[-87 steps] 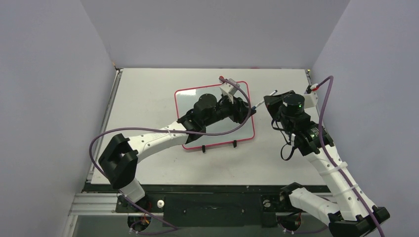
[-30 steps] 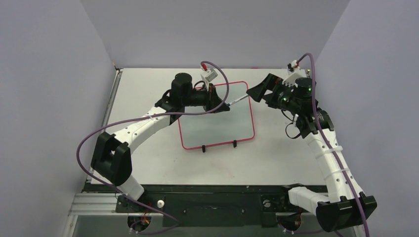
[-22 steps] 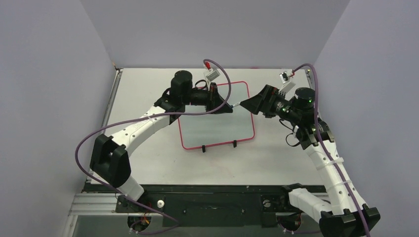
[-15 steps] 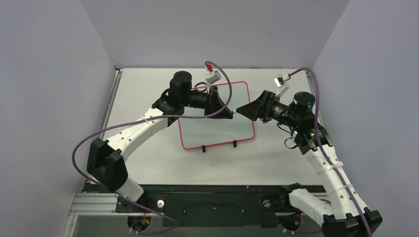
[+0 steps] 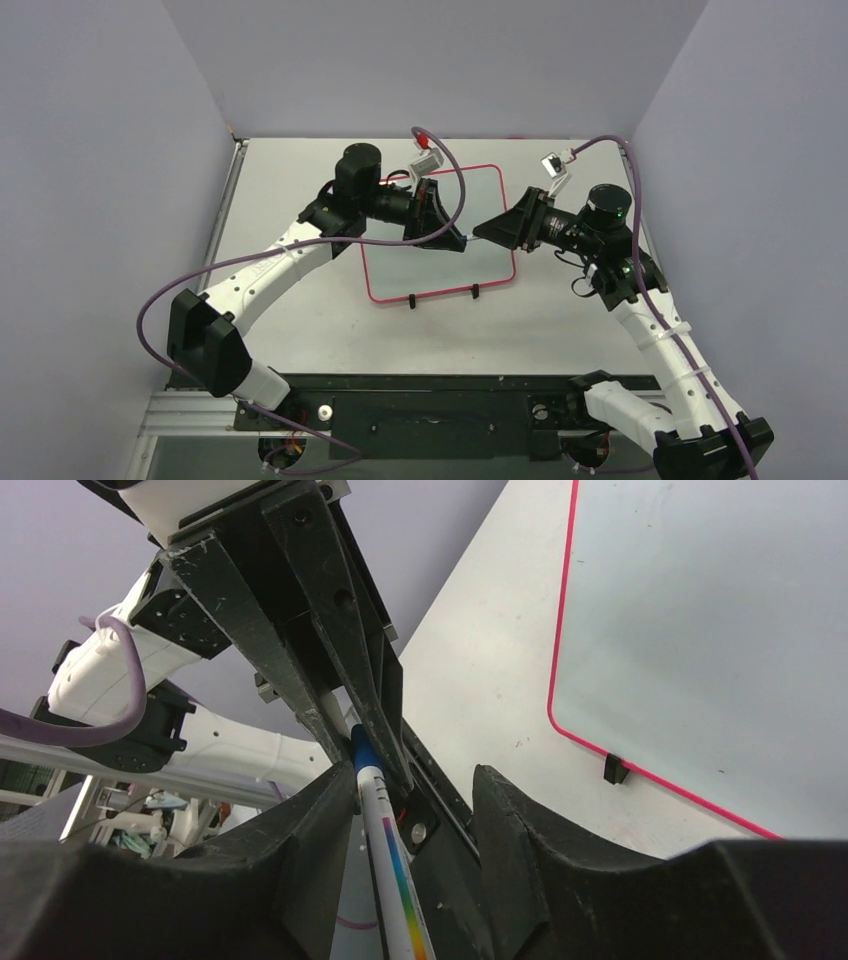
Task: Write a sentence on the whiteboard
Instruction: Open the whiteboard marker at the center of the board.
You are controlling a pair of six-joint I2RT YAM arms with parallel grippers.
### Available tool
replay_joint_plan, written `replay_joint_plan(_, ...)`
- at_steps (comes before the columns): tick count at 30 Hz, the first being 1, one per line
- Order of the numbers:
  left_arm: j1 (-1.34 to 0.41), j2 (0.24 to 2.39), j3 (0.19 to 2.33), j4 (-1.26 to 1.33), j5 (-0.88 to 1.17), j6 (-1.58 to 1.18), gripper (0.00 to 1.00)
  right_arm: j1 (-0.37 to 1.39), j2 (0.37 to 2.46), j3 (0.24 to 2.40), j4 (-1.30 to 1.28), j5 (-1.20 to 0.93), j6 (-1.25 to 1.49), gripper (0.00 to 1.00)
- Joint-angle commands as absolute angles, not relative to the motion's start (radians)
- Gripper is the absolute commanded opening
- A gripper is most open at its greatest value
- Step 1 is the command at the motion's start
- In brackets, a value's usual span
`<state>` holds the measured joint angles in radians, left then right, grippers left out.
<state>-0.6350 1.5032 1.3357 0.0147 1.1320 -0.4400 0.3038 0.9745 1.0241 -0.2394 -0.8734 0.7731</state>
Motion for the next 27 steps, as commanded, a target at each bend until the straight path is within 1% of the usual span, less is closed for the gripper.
replay_joint_plan(1, -0.63, 1.463, 1.346, -0.043, 1.186, -0.381, 0.0, 0.311, 0.97, 1.054, -0.187, -0.913, 0.776, 0.43)
replay_joint_plan(3, -0.625, 1.461, 1.353, -0.08, 1.192, -0.355, 0.0, 0.311, 0.971, 1.057, -0.184, -0.916, 0.78, 0.43)
replay_joint_plan(7, -0.611, 1.456, 1.359, -0.108, 1.192, -0.336, 0.0, 0.319, 0.978, 1.061, -0.182, -0.935, 0.783, 0.38)
replay_joint_plan(14, -0.601, 1.47, 1.389, -0.149, 1.2, -0.307, 0.0, 0.335, 0.993, 1.075, -0.198, -0.996, 0.769, 0.36)
replay_joint_plan(18, -0.601, 1.476, 1.403, -0.168, 1.201, -0.289, 0.0, 0.343, 1.006, 1.081, -0.223, -0.998, 0.752, 0.32)
replay_joint_plan(27, -0.601, 1.497, 1.429, -0.192, 1.204, -0.273, 0.0, 0.375, 1.023, 1.09, -0.225, -0.978, 0.744, 0.3)
